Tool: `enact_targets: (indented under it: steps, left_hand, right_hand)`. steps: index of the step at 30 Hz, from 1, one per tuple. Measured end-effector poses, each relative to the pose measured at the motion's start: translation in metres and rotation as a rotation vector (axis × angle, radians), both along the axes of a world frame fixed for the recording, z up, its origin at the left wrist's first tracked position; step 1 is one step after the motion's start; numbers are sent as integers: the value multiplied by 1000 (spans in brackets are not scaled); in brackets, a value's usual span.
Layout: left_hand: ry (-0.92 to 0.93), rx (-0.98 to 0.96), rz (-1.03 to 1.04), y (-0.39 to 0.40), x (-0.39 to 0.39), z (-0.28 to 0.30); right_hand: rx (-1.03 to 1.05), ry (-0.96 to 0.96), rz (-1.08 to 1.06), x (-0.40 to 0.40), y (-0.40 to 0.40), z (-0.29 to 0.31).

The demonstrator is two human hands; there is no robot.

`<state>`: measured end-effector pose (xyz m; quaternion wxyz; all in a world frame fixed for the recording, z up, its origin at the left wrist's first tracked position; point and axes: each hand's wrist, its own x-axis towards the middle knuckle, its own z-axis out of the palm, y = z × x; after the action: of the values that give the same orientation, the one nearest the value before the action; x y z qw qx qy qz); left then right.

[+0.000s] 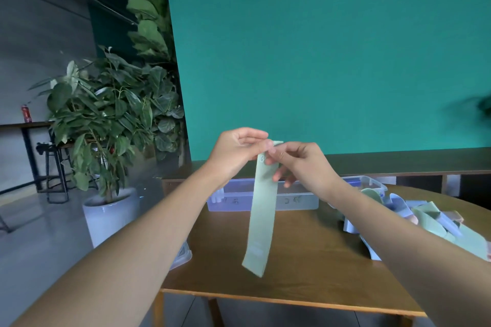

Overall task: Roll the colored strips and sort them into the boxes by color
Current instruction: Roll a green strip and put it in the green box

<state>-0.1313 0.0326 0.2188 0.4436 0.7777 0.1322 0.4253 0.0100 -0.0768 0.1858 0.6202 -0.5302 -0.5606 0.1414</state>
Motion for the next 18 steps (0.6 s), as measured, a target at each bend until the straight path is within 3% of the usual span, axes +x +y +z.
enact_targets:
  steps: [8,13,18]
  left_hand:
    - [-82,-24,46,5,9,0]
    - [8,58,77,9,8,3]
    - [67,74,81,16,2,5]
  right_hand:
    - [131,-3,-240,15,14,-3]
    - [80,54,-47,17,12,2]
    - [42,119,7,20,19,2]
